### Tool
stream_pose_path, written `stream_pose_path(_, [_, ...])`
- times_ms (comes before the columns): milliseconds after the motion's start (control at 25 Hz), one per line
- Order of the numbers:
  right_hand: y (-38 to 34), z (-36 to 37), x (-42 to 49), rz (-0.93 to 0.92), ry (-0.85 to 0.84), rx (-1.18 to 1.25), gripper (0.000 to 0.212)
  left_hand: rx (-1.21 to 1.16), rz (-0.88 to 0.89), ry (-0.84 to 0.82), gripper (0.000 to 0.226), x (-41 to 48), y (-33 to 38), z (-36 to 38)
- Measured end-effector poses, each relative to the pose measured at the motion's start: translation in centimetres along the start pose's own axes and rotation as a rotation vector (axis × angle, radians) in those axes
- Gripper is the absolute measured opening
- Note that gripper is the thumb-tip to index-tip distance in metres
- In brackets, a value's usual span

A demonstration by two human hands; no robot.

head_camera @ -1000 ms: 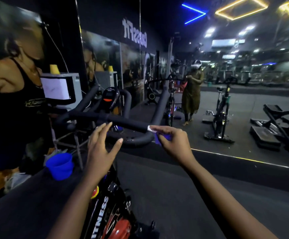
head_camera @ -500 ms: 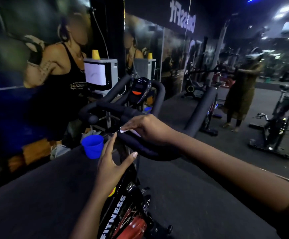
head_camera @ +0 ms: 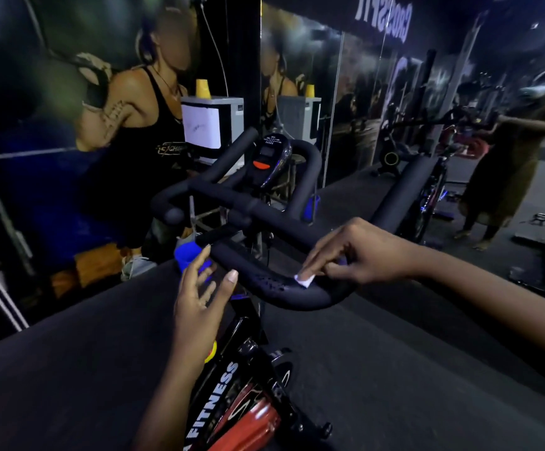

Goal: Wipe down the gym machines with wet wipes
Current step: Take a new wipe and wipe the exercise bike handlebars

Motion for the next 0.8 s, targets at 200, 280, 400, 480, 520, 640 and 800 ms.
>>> stream_pose_path(200, [-2.6,0.9,6.9,-0.108,0.226,-0.102,0.042,-0.163,-0.078,-0.040,0.031,2.3,1.1,0.8])
stream_pose_path(280, [-3.5,2.5,9.0,-0.088,0.234,-0.142,0.040,-0.200,-0.110,-0.032,0.033,2.6,1.2,1.0])
stream_pose_path(400, [-4.2,5.1,9.2,-0.116,0.167,-0.321,0.029,-0.225,-0.112,-0.055,0.054,2.7,1.1,0.7])
stream_pose_path(480, [-4.2,6.1,7.7,-0.148,0.156,-0.437,0.020,-0.216,-0.096,-0.087,0.061,2.8,1.0,0.5])
stream_pose_path(520, [-4.0,6.3,6.7,-0.153,0.142,-0.459,0.021,-0.205,-0.092,-0.099,0.060,2.9,0.9,0.4])
stream_pose_path(640, [-3.9,6.3,3.3,-0.188,0.114,-0.480,0.032,-0.185,-0.063,-0.143,0.053,2.8,0.8,0.4])
stream_pose_path(800, [-4.1,5.5,-0.8,-0.206,0.082,-0.498,0.050,-0.162,-0.064,-0.171,0.059,3.0,0.6,0.1])
Point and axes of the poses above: each hand's wrist, its own x-axis towards the middle knuckle, its own z-axis out of the palm, y = z × x, the point moved 4 cm from there along x, towards the middle knuckle, and after that the axes turned 4 degrees about -y, right-handed, at the moved point
